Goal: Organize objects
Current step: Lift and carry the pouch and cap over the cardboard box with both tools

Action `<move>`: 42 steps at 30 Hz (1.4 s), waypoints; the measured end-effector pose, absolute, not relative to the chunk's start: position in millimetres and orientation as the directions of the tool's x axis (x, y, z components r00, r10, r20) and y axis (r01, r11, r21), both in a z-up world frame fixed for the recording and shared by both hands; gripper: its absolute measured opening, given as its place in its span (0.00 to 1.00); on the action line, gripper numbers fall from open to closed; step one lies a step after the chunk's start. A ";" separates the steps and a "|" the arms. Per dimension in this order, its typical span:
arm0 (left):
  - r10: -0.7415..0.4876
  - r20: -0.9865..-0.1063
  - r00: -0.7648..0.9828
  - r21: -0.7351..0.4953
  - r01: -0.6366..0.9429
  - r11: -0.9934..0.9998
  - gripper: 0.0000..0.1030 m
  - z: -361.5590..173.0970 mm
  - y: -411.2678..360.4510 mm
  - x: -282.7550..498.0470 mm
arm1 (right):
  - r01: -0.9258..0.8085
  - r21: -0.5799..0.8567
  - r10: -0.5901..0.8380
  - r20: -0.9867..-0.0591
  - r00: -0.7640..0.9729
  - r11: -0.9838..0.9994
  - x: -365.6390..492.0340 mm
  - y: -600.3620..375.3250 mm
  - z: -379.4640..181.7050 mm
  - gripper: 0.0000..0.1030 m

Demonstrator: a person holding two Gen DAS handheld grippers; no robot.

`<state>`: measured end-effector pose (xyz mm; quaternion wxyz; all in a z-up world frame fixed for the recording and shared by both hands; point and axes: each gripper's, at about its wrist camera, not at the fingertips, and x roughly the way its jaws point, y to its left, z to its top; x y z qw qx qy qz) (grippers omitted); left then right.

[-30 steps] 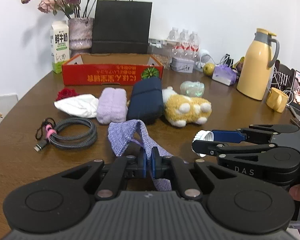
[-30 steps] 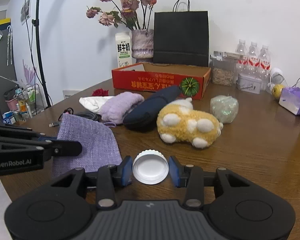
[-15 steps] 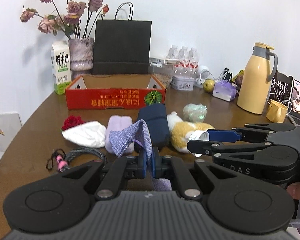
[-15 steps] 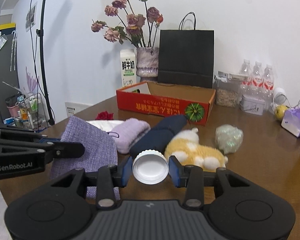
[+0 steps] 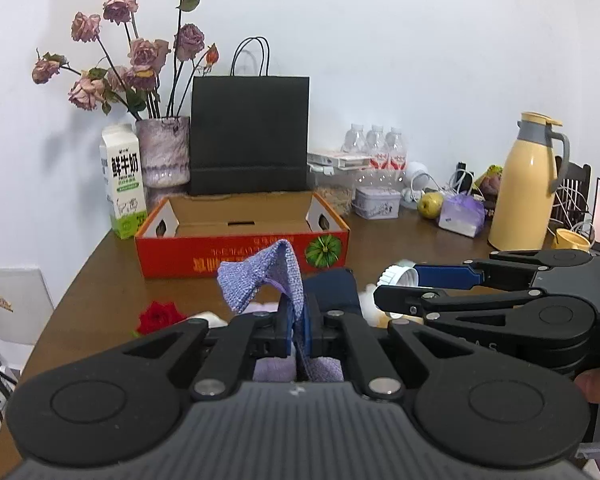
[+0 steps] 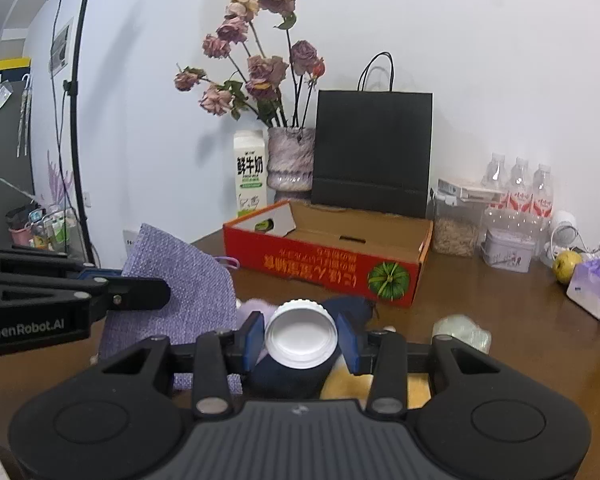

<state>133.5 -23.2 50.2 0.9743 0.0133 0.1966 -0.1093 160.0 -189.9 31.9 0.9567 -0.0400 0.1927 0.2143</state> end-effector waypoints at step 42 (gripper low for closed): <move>-0.162 -0.376 0.912 -0.043 0.158 0.986 0.06 82.1 8.0 356.3 | -0.393 0.009 0.364 -0.401 0.841 0.919 389.6 -156.1 59.9 0.38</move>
